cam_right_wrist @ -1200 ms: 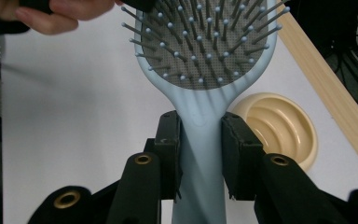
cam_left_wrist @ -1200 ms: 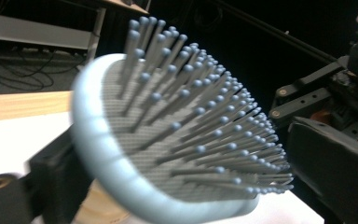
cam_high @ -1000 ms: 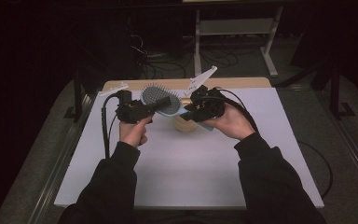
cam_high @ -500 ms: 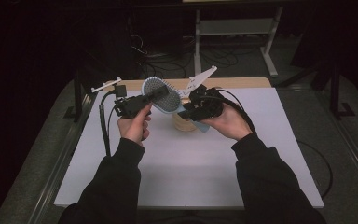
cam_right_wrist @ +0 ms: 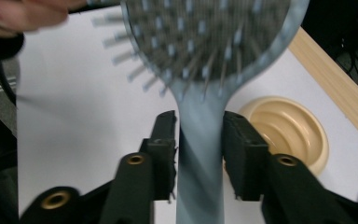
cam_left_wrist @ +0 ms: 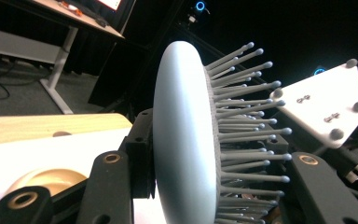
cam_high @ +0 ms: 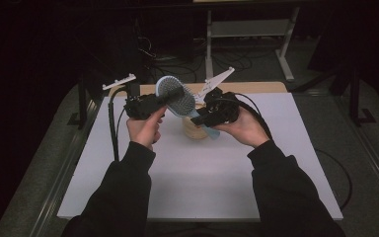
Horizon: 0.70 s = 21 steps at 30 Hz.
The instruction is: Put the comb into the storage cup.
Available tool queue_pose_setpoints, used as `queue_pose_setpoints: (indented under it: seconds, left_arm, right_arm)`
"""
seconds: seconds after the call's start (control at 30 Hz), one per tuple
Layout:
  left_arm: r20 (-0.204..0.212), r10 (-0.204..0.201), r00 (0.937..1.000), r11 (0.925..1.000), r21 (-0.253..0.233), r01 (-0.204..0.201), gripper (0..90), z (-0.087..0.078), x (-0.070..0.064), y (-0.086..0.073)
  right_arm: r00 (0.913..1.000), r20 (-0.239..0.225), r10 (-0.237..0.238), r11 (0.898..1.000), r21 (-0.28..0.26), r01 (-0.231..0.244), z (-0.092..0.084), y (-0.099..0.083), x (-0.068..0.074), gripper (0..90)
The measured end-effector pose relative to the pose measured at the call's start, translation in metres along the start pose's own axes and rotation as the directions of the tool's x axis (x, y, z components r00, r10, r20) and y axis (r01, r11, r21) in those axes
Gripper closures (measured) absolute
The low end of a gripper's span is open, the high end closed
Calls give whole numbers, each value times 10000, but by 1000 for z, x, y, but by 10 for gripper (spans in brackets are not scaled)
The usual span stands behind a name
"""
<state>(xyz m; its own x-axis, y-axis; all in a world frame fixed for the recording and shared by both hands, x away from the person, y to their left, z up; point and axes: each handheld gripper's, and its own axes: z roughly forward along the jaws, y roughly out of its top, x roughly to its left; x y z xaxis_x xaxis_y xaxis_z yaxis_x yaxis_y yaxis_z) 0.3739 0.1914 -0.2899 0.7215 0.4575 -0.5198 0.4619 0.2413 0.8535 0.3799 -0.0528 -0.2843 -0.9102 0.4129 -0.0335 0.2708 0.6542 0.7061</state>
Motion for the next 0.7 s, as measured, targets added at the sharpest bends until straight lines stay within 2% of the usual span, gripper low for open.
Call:
queue_pose_setpoints:
  seconds: [0.1, 0.27, 0.33, 0.43, 0.5, 0.6, 0.7]
  left_arm:
    - [-61, 147, 9999, 9999, -33, -147, 528, -1, -1, 4]
    - [-103, 248, 9996, 9996, -115, -249, 528, -3, -3, 10]
    - [-140, 352, 9993, 9993, -120, -354, 527, -3, -4, 14]
    - [-209, 503, 9985, 9987, -104, -506, 527, -4, -6, 18]
    - [-202, 544, 9983, 9984, -131, -546, 527, -4, -6, 21]
    - [-196, 632, 9978, 9979, -160, -635, 527, -3, -8, 26]
    - [-282, 768, 9966, 9969, -170, -773, 526, -3, -7, 31]
  right_arm:
    - [9999, 31, 117, 9999, 94, -118, 1, -4, -2, 553]
    - [9980, -108, 627, 9979, -125, -628, 0, -10, -6, 369]
    - [9977, -47, 682, 9976, -137, -682, 0, -13, -7, 298]
    - [9957, 12, 922, 9952, -339, -921, -1, -16, -9, 136]
    - [9930, 311, 1138, 9925, -477, -1122, -2, -19, -10, 0]
    - [9870, 575, 1500, 9881, -419, -1478, -1, -23, -12, 0]
    - [9830, 536, 1755, 9835, -535, -1727, -2, -30, -15, 0]
